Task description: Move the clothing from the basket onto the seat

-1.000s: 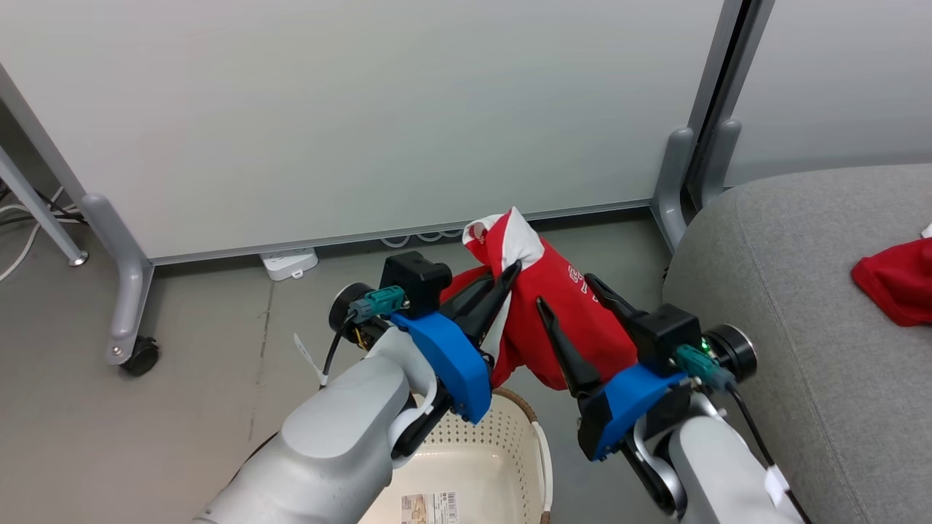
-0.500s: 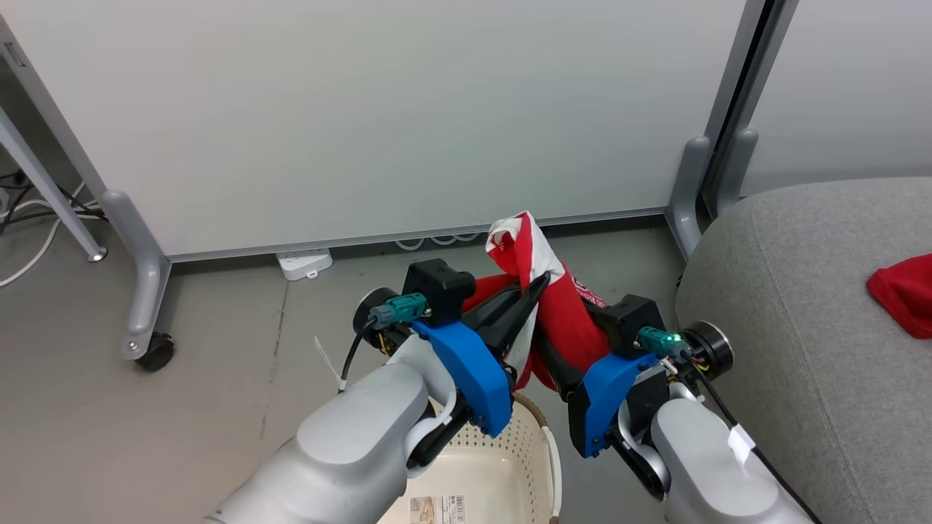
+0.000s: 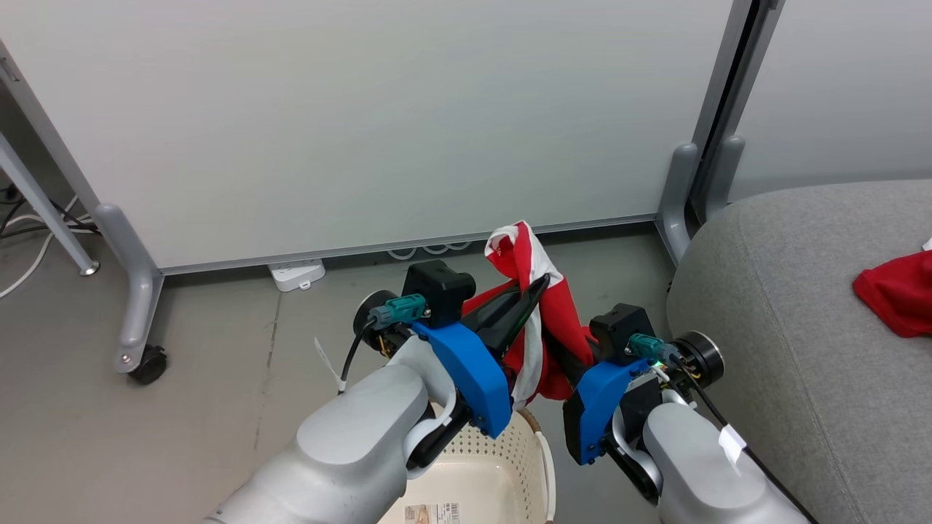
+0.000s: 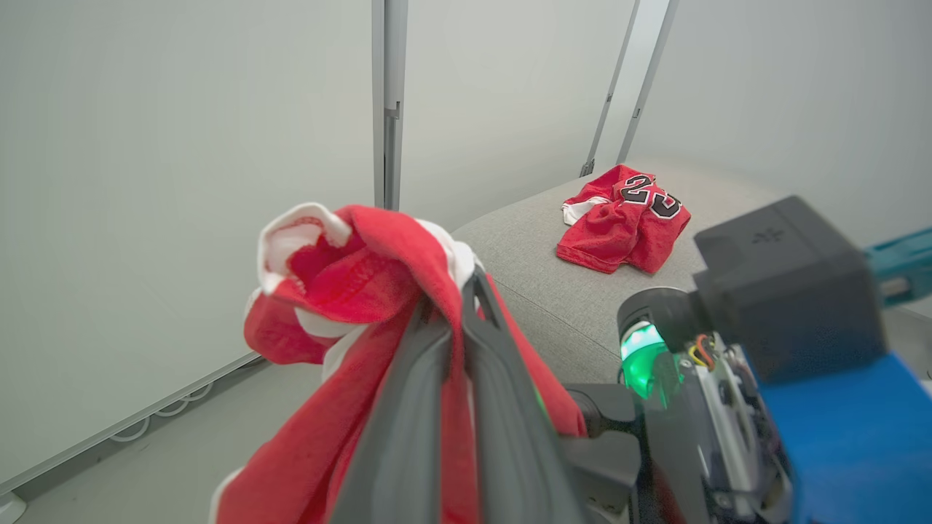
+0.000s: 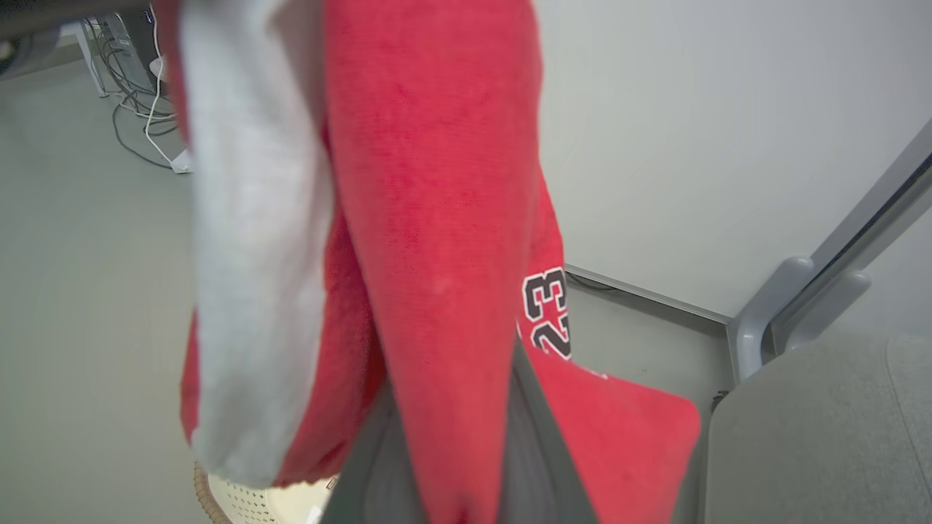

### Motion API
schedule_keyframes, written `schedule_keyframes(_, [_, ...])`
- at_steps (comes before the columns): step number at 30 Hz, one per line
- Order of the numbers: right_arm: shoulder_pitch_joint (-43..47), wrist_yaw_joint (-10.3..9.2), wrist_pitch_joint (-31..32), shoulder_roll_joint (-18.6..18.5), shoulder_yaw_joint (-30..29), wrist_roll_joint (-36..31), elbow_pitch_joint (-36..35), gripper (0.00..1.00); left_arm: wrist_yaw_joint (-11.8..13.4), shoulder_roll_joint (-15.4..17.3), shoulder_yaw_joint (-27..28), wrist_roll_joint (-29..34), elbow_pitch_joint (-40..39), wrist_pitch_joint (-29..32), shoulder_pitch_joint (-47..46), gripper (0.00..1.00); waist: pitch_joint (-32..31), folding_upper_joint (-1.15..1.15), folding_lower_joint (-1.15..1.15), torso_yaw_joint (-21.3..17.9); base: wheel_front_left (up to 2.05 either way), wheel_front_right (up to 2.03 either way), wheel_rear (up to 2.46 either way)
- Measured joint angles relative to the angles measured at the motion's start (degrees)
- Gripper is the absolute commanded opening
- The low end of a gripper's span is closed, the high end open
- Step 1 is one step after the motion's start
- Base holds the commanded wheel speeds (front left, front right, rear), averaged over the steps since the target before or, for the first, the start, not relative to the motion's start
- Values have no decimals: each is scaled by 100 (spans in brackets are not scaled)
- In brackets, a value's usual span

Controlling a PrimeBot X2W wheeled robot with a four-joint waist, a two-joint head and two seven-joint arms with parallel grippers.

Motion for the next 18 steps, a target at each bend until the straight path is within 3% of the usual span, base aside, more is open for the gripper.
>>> schedule_keyframes(18, [-170,0,-271,21,205,197,337,0,0,-1,43,35,19,0,3,0,25,0,0,-163,0,0,0])
